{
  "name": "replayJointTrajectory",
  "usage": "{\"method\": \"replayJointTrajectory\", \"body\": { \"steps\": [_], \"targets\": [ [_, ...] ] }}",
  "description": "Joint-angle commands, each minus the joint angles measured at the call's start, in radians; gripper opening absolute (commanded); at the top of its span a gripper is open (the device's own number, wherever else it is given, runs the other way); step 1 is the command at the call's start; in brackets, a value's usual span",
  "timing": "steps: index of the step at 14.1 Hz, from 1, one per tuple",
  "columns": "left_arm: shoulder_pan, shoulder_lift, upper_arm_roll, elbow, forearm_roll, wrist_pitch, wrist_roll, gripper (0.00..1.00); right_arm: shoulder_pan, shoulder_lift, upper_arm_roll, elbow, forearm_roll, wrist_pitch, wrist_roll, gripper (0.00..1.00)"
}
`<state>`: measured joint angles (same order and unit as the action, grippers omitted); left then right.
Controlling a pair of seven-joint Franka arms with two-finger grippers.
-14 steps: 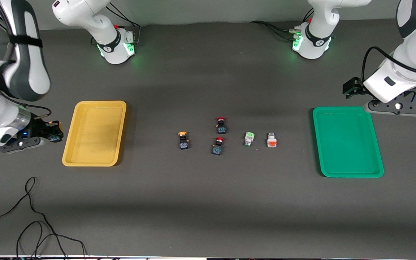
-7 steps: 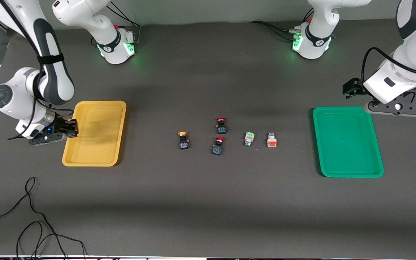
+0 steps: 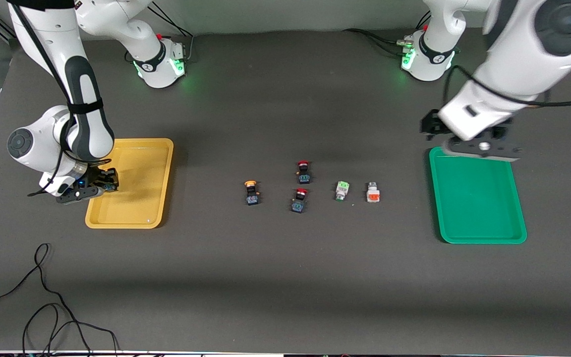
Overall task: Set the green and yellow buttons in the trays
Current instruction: 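Release the button in the yellow tray while the left gripper reaches the white button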
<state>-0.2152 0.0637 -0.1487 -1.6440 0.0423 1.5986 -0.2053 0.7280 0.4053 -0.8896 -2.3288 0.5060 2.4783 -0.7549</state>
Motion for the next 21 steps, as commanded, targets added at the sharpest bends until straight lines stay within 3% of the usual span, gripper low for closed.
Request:
{"method": "replayJointTrajectory", "body": {
  "steps": [1,4,5,7,9,12,15,17,19,21],
  "targets": [
    [-0.016,0.022,0.014,-0.109,-0.018,0.120,-0.011,1.00,0.008,-0.003,-0.006,0.038,0.031,-0.030,-0.017,1.00],
    [-0.015,0.036,0.014,-0.297,-0.018,0.335,-0.012,1.00,0.011,-0.006,-0.015,0.187,-0.004,-0.235,0.041,1.00],
    [-0.015,0.054,0.014,-0.337,-0.018,0.401,-0.012,1.00,0.010,-0.008,-0.017,0.259,-0.074,-0.318,0.102,1.00],
    [-0.015,0.109,0.014,-0.372,-0.018,0.484,-0.014,0.99,0.010,-0.014,-0.015,0.446,-0.194,-0.523,0.245,1.00],
    [-0.018,0.165,0.014,-0.372,-0.018,0.520,-0.017,0.99,0.013,-0.002,-0.008,0.604,-0.208,-0.663,0.310,1.00],
    [-0.041,0.263,0.014,-0.378,-0.018,0.634,-0.020,1.00,0.118,0.000,-0.006,0.663,-0.207,-0.687,0.429,1.00],
    [-0.072,0.320,0.014,-0.399,-0.018,0.753,-0.089,0.99,0.295,0.042,-0.005,0.686,-0.190,-0.667,0.690,1.00],
    [-0.076,0.358,0.014,-0.401,-0.018,0.802,-0.097,0.99,0.364,0.090,0.052,0.724,-0.147,-0.650,0.845,1.00],
    [-0.076,0.402,0.014,-0.401,-0.018,0.851,-0.097,0.99,0.372,0.119,0.148,0.753,-0.086,-0.633,0.974,1.00],
    [-0.076,0.438,0.014,-0.401,-0.018,0.892,-0.100,0.98,0.373,0.121,0.216,0.756,-0.087,-0.586,1.061,1.00]
  ]
}}
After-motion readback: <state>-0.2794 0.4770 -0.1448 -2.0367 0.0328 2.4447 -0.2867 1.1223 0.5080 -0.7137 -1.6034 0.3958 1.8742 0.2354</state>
